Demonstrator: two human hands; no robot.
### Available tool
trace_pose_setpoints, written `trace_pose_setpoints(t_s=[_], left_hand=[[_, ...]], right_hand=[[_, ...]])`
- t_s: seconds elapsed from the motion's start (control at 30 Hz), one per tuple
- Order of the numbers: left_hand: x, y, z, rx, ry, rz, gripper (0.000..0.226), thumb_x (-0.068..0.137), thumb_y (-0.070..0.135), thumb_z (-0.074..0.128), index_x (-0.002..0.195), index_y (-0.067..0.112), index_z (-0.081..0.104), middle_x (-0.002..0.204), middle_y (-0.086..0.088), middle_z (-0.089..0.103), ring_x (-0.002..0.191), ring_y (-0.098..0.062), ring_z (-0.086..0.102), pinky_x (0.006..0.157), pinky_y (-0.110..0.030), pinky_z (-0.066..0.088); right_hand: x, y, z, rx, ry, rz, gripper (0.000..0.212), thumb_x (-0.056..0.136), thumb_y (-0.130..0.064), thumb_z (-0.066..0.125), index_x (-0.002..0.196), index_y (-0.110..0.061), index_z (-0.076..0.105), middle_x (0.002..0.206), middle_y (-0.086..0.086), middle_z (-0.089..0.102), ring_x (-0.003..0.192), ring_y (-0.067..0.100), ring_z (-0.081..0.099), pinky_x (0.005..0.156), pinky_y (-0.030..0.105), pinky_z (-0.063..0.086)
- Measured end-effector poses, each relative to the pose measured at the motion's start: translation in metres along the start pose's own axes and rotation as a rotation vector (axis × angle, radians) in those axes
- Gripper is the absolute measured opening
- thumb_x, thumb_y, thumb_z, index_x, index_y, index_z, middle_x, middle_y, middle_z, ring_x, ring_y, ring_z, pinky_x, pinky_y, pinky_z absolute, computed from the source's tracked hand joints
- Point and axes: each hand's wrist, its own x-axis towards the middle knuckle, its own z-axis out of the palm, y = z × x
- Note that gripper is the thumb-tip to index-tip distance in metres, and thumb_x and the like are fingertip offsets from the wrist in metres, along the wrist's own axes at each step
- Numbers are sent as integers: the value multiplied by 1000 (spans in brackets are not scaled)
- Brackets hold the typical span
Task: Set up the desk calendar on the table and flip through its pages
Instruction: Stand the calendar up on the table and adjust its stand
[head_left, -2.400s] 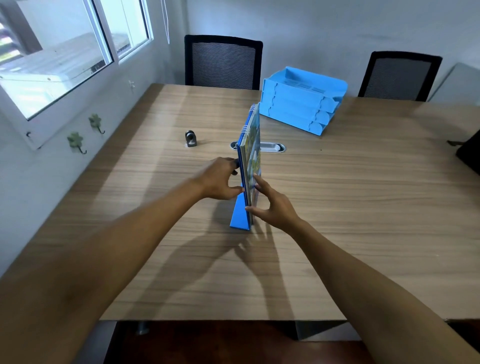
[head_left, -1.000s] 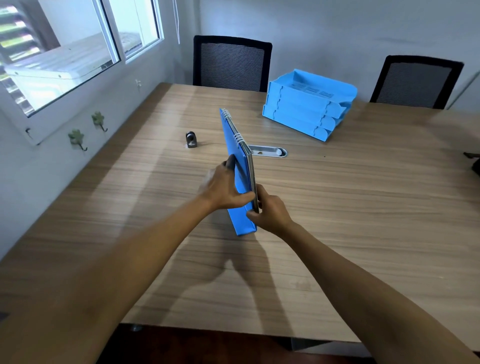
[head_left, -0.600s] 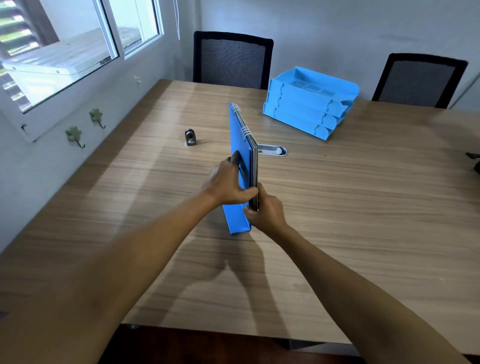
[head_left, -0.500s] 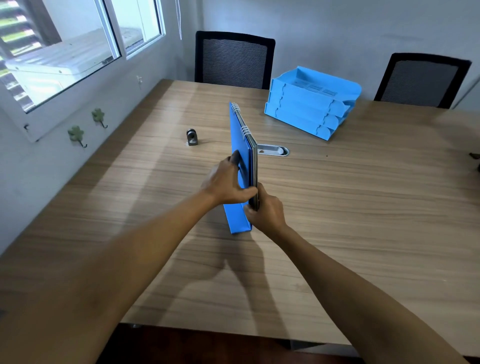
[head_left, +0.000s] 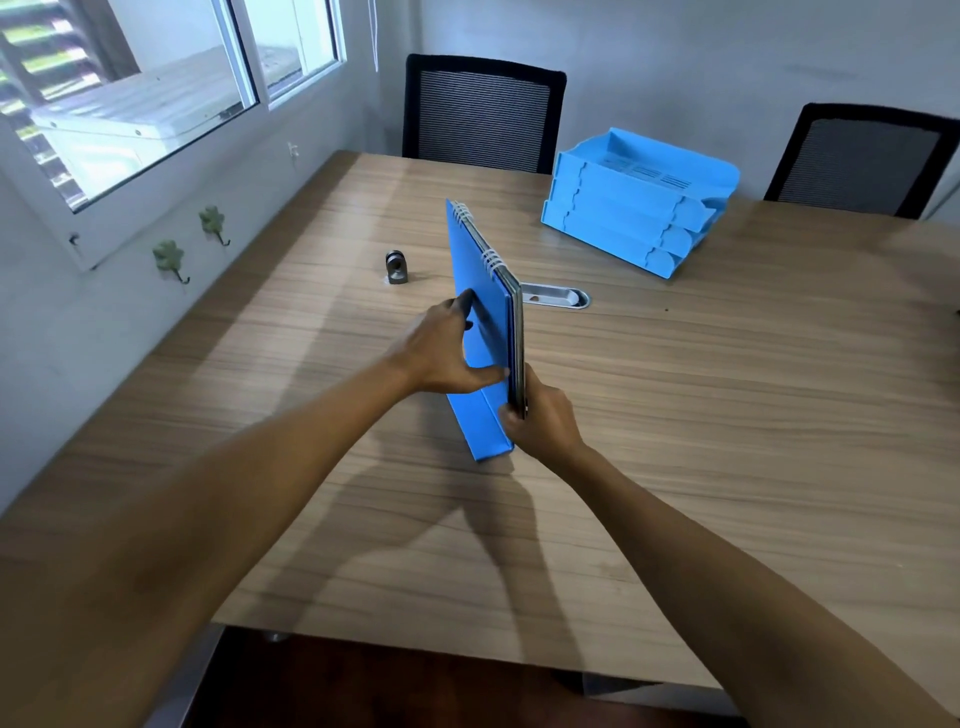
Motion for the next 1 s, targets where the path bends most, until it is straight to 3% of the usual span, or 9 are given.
trace_pose_setpoints(t_s=[0.2, 0.47, 0.73, 0.9, 1.0], left_hand=[[-1, 1, -4, 48, -5, -2, 92, 59, 58, 75, 133, 15, 44, 127, -5, 61, 116, -22, 63, 84, -40, 57], [0, 3, 1, 70, -8, -5, 82, 58, 60, 63, 127, 19, 46, 116, -2, 65, 109, -20, 63, 90, -40, 55], [-6, 11, -2, -28, 22, -46, 66, 61, 49, 58, 120, 20, 50, 116, -3, 66, 113, -21, 64, 82, -40, 58], [-8, 16, -10, -101, 40, -77, 47, 68, 37, 59, 111, 17, 56, 109, 1, 69, 109, -20, 65, 75, -33, 61], [-8, 23, -14, -154, 46, -85, 39, 70, 32, 58, 108, 26, 54, 109, 2, 69, 111, -19, 65, 78, -36, 60]], right_hand=[[-2, -2, 0, 14, -21, -2, 61, 84, -13, 52, 142, -22, 37, 72, 8, 59, 69, 31, 60, 64, 43, 50], [-4, -6, 4, 10, 13, 25, 57, 84, -14, 53, 140, -19, 40, 72, 1, 56, 69, 27, 58, 65, 39, 49], [-7, -13, 13, -18, 116, 19, 55, 84, -15, 52, 138, -17, 43, 85, 14, 70, 78, 36, 65, 63, 30, 39], [-6, -20, 10, -71, 142, -30, 63, 86, -16, 52, 147, -19, 35, 95, 15, 71, 84, 37, 65, 66, 34, 44], [-5, -22, 2, -93, 166, -41, 63, 85, -17, 53, 146, -20, 36, 99, 15, 72, 86, 40, 65, 67, 36, 46]])
